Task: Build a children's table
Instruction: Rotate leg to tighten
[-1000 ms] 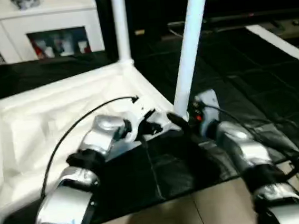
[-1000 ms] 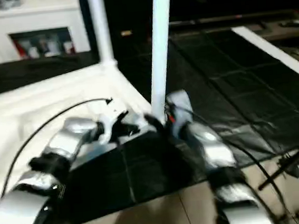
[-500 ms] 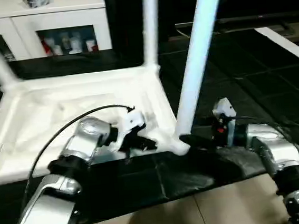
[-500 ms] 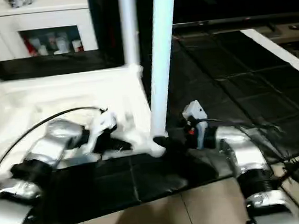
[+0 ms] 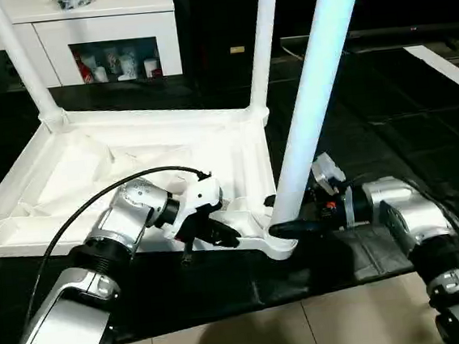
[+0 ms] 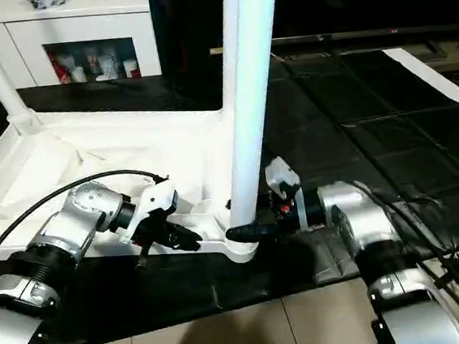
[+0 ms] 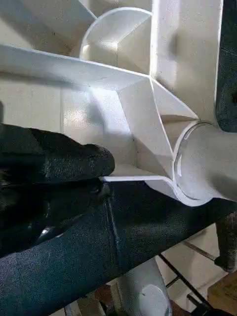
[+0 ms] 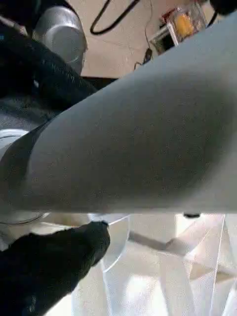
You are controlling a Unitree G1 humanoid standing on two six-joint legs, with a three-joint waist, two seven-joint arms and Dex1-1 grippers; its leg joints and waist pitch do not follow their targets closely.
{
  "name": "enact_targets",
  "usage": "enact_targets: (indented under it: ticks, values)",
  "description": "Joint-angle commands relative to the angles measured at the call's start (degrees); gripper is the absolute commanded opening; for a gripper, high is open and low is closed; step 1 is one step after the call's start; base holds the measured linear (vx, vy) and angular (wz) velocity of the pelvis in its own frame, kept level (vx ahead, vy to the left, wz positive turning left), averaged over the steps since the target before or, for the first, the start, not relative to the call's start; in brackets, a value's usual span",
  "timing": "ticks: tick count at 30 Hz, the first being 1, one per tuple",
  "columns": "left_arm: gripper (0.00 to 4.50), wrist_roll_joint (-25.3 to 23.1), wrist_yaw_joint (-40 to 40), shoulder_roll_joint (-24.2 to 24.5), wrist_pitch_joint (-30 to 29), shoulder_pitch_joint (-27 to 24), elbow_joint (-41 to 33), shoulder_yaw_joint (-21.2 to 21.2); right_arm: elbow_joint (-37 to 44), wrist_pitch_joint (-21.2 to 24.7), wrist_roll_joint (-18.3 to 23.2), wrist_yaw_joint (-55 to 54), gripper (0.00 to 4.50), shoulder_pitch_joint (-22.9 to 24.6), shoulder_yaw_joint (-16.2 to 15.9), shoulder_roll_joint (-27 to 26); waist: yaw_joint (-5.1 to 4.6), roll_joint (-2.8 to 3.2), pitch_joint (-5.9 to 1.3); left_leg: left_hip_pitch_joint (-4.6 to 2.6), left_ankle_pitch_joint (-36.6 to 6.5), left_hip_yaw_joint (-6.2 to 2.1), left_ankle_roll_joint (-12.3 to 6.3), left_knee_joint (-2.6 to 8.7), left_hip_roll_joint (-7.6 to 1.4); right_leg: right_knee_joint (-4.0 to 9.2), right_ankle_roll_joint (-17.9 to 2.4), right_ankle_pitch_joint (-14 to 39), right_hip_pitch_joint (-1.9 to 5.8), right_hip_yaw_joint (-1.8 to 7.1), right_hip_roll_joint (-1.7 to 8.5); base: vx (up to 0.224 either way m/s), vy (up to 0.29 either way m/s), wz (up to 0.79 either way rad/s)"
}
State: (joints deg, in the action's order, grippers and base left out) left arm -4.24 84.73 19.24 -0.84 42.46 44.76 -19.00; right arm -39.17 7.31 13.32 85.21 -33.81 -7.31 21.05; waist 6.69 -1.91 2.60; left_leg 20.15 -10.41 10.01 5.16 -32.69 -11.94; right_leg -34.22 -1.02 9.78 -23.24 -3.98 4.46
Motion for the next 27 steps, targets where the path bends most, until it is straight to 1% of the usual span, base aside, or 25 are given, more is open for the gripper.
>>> enact_targets:
  ticks: [1, 2, 3, 4, 6, 7, 10, 13, 14, 16, 17, 19, 20, 21, 22, 23, 24, 25, 26, 27]
  values:
    - [0.00, -0.78, 2.38, -0.73, 0.81, 0.58, -0.68, -2.60, -0.55, 0.39, 0.16, 1.31, 2.95, -0.68, -0.49, 0.94, -0.21, -0.11, -3.67, -0.26, -8.48, 0.34, -4.32, 3.10, -1.61, 3.13, -14.51, 8.80, 3.31, 2.33, 3.58, 0.000, 0.000, 0.00]
    - [0.00, -0.68, 2.43, -0.69, 0.87, 0.46, -0.77, -2.70, -0.90, 0.32, 0.23, 1.93, 2.78, -0.76, -0.71, 0.98, -0.25, -0.06, -3.70, -0.24, -7.98, 0.36, -4.46, 3.05, -1.60, 3.03, -14.87, 7.67, 3.26, 2.32, 3.51, 0.000, 0.000, 0.00]
    - [0.00, -0.65, 2.45, -0.67, 0.87, 0.42, -0.81, -2.72, -0.93, 0.31, 0.24, 2.05, 2.71, -0.75, -0.74, 0.98, -0.24, -0.13, -3.73, -0.17, -7.79, 0.37, -4.61, 3.00, -1.54, 2.98, -14.95, 7.31, 3.35, 2.30, 3.50, 0.000, 0.000, 0.00]
    - [0.00, -0.65, 2.35, -0.68, 0.84, 0.30, -0.88, -2.73, -0.91, 0.42, 0.33, 2.28, 2.71, -0.73, -0.78, 0.95, -0.23, -0.12, -3.69, -0.14, -7.82, 0.36, -4.63, 3.02, -1.54, 2.99, -14.95, 7.37, 3.35, 2.30, 3.52, 0.000, 0.000, 0.00]
    - [0.00, -0.72, 2.06, -0.70, 0.71, 0.06, -0.94, -2.74, -0.65, 0.58, 0.51, 2.47, 2.51, -0.54, -0.84, 0.86, -0.22, -0.08, -3.68, -0.20, -8.01, 0.36, -4.52, 3.05, -1.55, 3.10, -14.79, 8.02, 3.33, 2.29, 3.53, 0.000, 0.000, 0.00]
    - [0.00, -0.80, 1.82, -0.74, 0.56, 0.04, -0.88, -2.70, -0.63, 0.58, 0.54, 2.45, 2.51, -0.51, -0.83, 0.80, -0.19, -0.09, -3.68, -0.22, -8.09, 0.36, -4.45, 3.06, -1.56, 3.11, -14.69, 8.32, 3.32, 2.30, 3.55, 0.000, 0.000, 0.00]
    - [0.00, -0.99, 0.92, -0.94, 0.28, 0.08, -0.55, -2.51, -0.75, 0.61, 0.63, 2.29, 2.22, -0.47, -0.56, 0.55, -0.19, -0.11, -3.72, -0.21, -7.86, 0.35, -4.43, 3.02, -1.57, 3.03, -14.79, 7.82, 3.33, 2.30, 3.52, 0.000, 0.000, 0.00]
    - [0.00, -1.26, -1.10, -1.46, -0.65, 0.31, 0.02, -2.08, 0.42, 1.23, 0.83, 0.12, 2.16, 0.09, 0.18, -0.14, -0.16, -0.19, -3.70, -0.25, -7.95, 0.36, -4.46, 3.03, -1.58, 3.06, -14.76, 7.93, 3.30, 2.28, 3.51, 0.000, 0.000, 0.00]
    - [0.00, -1.30, -2.43, -1.88, -1.56, 0.44, 0.27, -1.74, 1.54, 2.59, 1.20, -1.23, 2.15, 0.60, 0.54, -0.59, -0.19, -0.19, -3.52, -0.18, -8.40, 0.34, -4.22, 3.14, -1.54, 3.19, -14.27, 9.19, 3.29, 2.31, 3.46, 0.000, 0.000, 0.00]
    - [0.00, -1.21, -4.16, -2.56, -2.63, 0.58, 0.59, -1.24, 2.99, 3.32, 1.44, -3.25, 2.13, 1.57, 1.00, -1.24, -0.15, -0.23, -3.39, -0.24, -9.64, 0.30, -3.70, 3.18, -1.51, 3.46, -13.50, 11.96, 3.19, 2.34, 3.57, 0.000, 0.000, 0.00]
    - [0.00, -1.12, -5.07, -2.96, -3.33, 0.65, 0.75, -0.95, 3.70, 3.64, 1.61, -4.20, 2.12, 2.12, 1.24, -1.56, -0.06, -0.17, -3.28, -0.41, -10.74, 0.28, -3.20, 3.28, -1.57, 3.76, -12.74, 14.34, 3.04, 2.36, 3.65, 0.000, 0.000, 0.00]
    - [0.00, -0.87, -6.56, -3.66, -4.71, 0.80, 0.82, -0.41, 4.72, 4.27, 1.84, -6.02, 2.10, 3.02, 1.70, -2.13, -0.11, -0.12, -3.13, -0.61, -12.47, 0.28, -2.81, 3.36, -1.57, 4.14, -12.17, 17.24, 2.81, 2.37, 3.69, 0.000, 0.000, 0.00]
    - [0.00, -0.30, -8.90, -4.86, -7.26, 1.18, 1.03, 0.61, 4.99, 5.64, 1.72, -10.20, 2.10, 3.64, 2.62, -3.32, -0.19, -0.14, -3.07, -0.58, -13.56, 0.16, -2.23, 3.48, -1.56, 4.40, -11.06, 20.15, 2.79, 2.38, 3.71, 0.000, 0.000, 0.00]
    - [0.00, -0.19, -9.31, -5.07, -7.71, 1.25, 1.08, 0.79, 5.00, 5.89, 1.69, -10.96, 2.09, 3.72, 2.78, -3.53, -0.28, -0.14, -3.03, -0.67, -13.96, 0.06, -1.81, 3.53, -1.49, 4.46, -10.59, 21.14, 2.66, 2.39, 3.70, 0.000, 0.000, 0.00]
    - [0.00, 0.03, -10.48, -5.62, -8.56, 1.47, 1.27, 1.28, 4.87, 6.18, 1.40, -13.17, 2.09, 3.84, 3.18, -4.16, -0.46, 0.07, -3.06, -0.55, -14.25, -0.06, -1.61, 3.62, -1.47, 4.48, -10.35, 21.70, 2.72, 2.38, 3.73, 0.000, 0.000, 0.00]
    - [0.00, 1.21, -15.57, -8.26, -12.41, 2.57, 2.39, 3.52, 4.20, 8.57, 0.16, -23.56, 2.08, 4.25, 4.90, -7.38, -0.76, -0.08, -3.01, -0.32, -14.14, -0.10, -1.25, 3.70, -1.41, 4.48, -10.03, 21.81, 2.81, 2.40, 3.68, 0.000, 0.000, 0.00]
    - [0.00, 1.55, -17.32, -9.14, -13.26, 2.99, 2.92, 4.24, 3.79, 9.19, -0.37, -27.15, 2.08, 4.22, 5.41, -8.62, -1.12, 0.19, -2.87, -0.30, -15.07, -0.32, -0.27, 3.92, -1.22, 4.67, -9.32, 23.47, 2.68, 2.26, 3.55, 0.000, 0.000, 0.00]
    - [0.00, 2.01, -20.35, -10.54, -14.32, 3.70, 3.90, 5.36, 3.14, 10.07, -1.22, -32.70, 2.07, 4.14, 6.10, -10.61, -1.56, 0.11, -2.90, -0.49, -16.31, -0.44, 0.42, 3.90, -0.99, 4.97, -8.46, 25.78, 2.54, 2.19, 3.55, 0.000, 0.000, 0.00]
    - [0.00, 2.28, -23.50, -11.99, -14.94, 4.51, 5.26, 6.29, 2.24, 9.17, -3.33, -39.70, 2.07, 3.84, 6.13, -13.21, -2.11, 0.00, -2.95, -0.23, -16.39, -0.68, 0.81, 4.00, -0.91, 5.00, -7.74, 26.82, 2.75, 2.11, 3.64, 0.000, 0.000, 0.00]
    - [0.00, 2.34, -25.68, -12.79, -14.81, 5.00, 6.24, 6.82, 1.76, 8.92, -3.78, -42.67, 2.07, 3.49, 6.42, -14.56, -2.36, 0.01, -3.00, 0.07, -15.79, -0.75, 0.98, 4.02, -0.89, 4.98, -7.39, 26.67, 2.89, 2.11, 3.70, 0.000, 0.000, 0.00]
